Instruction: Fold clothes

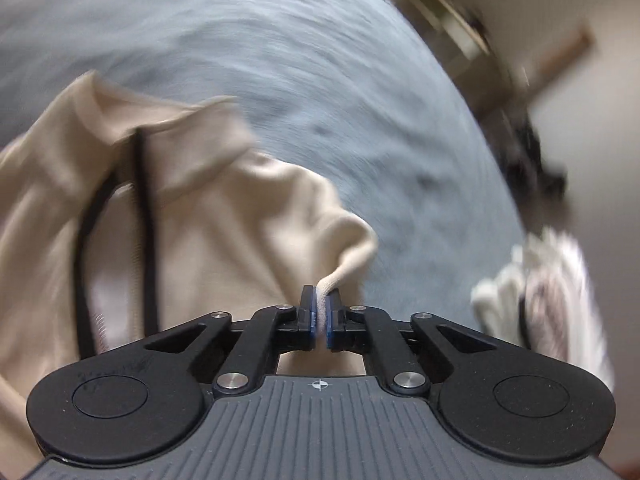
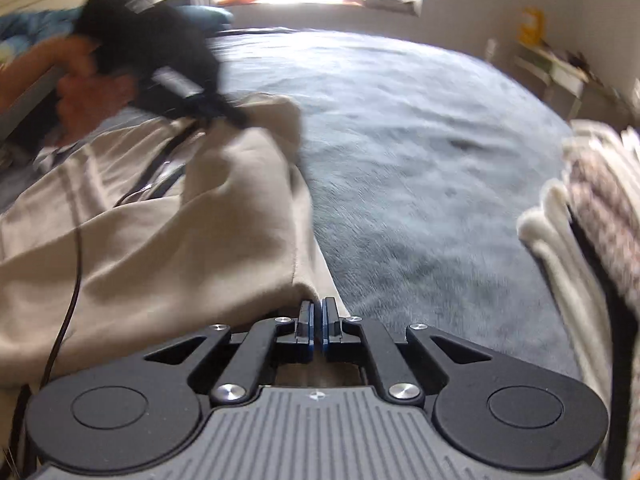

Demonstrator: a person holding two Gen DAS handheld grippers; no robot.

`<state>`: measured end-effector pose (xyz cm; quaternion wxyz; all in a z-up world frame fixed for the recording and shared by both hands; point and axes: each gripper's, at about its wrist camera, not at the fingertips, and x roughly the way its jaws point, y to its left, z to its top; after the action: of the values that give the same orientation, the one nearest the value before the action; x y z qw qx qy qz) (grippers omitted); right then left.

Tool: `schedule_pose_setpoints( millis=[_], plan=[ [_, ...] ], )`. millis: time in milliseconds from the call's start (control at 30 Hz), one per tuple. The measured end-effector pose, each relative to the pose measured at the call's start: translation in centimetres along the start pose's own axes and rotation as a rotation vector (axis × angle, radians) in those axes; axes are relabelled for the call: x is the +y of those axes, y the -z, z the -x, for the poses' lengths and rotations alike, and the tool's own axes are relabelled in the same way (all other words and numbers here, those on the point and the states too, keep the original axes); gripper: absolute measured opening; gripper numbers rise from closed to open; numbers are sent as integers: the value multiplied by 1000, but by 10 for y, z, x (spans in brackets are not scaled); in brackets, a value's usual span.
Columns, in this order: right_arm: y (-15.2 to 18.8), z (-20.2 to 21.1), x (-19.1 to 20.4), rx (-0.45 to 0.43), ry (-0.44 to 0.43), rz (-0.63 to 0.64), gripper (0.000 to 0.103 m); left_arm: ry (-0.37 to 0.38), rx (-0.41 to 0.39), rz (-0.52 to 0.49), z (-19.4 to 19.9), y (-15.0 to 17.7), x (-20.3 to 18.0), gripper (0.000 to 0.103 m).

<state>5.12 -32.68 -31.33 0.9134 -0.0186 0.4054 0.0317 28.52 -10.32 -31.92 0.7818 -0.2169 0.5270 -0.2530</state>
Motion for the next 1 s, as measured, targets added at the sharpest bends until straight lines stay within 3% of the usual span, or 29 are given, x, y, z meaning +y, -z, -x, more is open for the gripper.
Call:
schedule_pose_setpoints(
  millis=[67, 133, 233, 367, 400, 467, 600, 700, 733, 767, 900, 967, 1000],
  plan=[
    [1, -4, -1, 5, 14, -44, 4, 33, -1, 121, -2, 1, 29, 2],
    [1, -6, 1, 7, 33, -61, 4, 26, 13, 174, -7, 6, 45, 2],
    [-1, -2, -4, 11, 29, -155, 5, 35, 26, 178, -8, 9, 49, 2],
    [0, 22, -29, -7, -31, -389, 11, 79, 23, 108, 1, 1, 36, 2],
    [3, 26, -38, -2, -68, -485, 12, 93, 23, 94, 1, -1, 33, 2],
    [16, 28, -61, 10, -172, -743, 27, 121, 26, 77, 0, -4, 28, 2],
    [59, 1, -91, 43, -413, -1273, 41, 154, 31, 87, -6, -5, 26, 2],
    [68, -16, -93, 43, -467, -1397, 50, 155, 32, 102, -8, -4, 26, 2],
    [66, -22, -91, 52, -480, -1401, 59, 154, 32, 106, -8, -3, 26, 2],
    [64, -27, -89, 60, -493, -1406, 60, 154, 32, 108, -7, -3, 26, 2],
    [51, -43, -80, 55, -479, -1349, 56, 167, 20, 106, -4, -3, 21, 2],
    [48, -42, -80, 1, -495, -1345, 30, 173, 5, 105, -1, -2, 17, 2],
    [46, -40, -79, -24, -491, -1339, 22, 179, -6, 108, 1, -2, 16, 2]
  ],
)
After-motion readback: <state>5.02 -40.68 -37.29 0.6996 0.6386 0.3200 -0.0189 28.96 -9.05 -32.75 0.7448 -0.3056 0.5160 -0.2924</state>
